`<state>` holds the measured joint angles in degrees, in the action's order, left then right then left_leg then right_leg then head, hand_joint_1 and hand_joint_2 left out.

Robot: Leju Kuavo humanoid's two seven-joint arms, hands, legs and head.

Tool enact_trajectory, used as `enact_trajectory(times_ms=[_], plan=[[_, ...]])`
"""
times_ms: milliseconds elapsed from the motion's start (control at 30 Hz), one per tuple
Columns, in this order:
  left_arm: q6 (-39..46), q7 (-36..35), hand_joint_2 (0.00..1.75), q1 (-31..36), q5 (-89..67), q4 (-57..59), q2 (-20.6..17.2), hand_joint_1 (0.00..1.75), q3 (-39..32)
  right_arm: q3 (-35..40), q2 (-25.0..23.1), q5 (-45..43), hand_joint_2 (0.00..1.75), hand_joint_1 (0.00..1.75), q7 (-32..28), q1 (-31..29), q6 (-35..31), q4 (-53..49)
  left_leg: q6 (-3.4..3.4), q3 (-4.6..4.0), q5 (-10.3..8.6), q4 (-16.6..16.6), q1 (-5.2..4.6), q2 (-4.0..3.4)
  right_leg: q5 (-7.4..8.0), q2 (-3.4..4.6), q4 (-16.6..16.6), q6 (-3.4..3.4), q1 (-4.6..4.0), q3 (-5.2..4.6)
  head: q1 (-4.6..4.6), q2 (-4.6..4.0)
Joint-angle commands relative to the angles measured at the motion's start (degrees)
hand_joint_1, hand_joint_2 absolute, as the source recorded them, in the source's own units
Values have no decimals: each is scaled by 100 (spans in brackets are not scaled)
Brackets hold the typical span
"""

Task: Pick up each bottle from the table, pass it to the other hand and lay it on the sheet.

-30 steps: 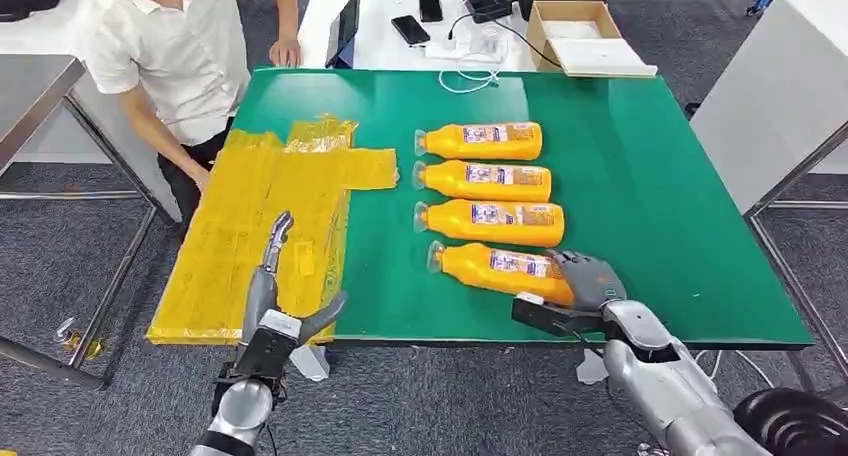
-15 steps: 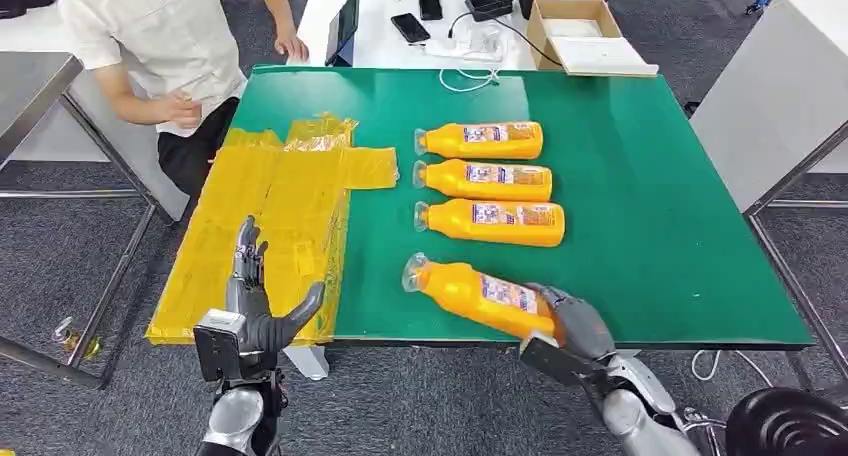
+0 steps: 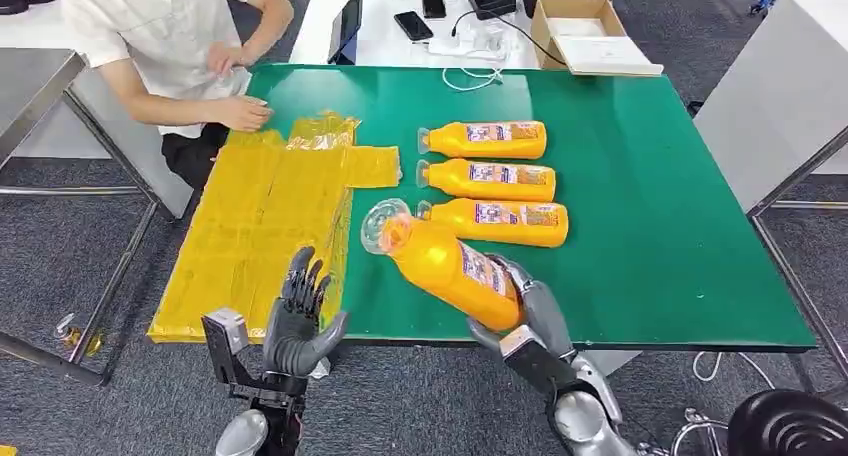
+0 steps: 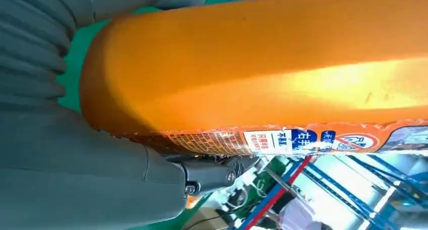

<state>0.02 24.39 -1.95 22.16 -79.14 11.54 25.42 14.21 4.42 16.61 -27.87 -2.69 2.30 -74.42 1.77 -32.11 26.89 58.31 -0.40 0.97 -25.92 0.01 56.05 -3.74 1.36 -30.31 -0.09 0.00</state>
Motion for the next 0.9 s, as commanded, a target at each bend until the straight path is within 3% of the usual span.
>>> enact_trajectory(times_ms=[33, 300, 433, 533, 900], plan=[[2, -26, 175, 115, 35, 133, -312, 0, 202, 119, -180, -55, 175, 175, -41, -254, 72, 183, -15, -1, -1, -1, 8, -24, 7, 16, -2, 21, -10, -7, 0, 0], [-718, -195, 175, 255, -252, 302, -391, 0, 445, 795, -671, -195, 175, 175, -83, -1357, 345, 1608, -19, -2, -4, -6, 13, -58, 19, 47, -4, 26, -15, -19, 0, 0], [-682, 46, 175, 291, -459, 167, -371, 0, 448, 1293, -836, -83, 175, 175, 250, -1924, 554, 2333, -13, -2, -4, -2, 11, -46, 13, 36, 2, 18, -12, -20, 0, 0], [-206, 294, 175, 373, -1068, 121, -283, 0, 418, 2049, -837, 869, 175, 175, 393, -2298, -77, 2738, -15, -5, -7, 0, 13, -49, 14, 39, 6, 20, -14, -23, 0, 0], [-76, 326, 175, 445, -1178, 129, -227, 0, 390, 2326, -1055, 842, 175, 175, 347, -2277, 116, 2877, -12, -20, -10, 2, 9, -12, 5, 4, 8, 14, -9, -27, 0, 0]])
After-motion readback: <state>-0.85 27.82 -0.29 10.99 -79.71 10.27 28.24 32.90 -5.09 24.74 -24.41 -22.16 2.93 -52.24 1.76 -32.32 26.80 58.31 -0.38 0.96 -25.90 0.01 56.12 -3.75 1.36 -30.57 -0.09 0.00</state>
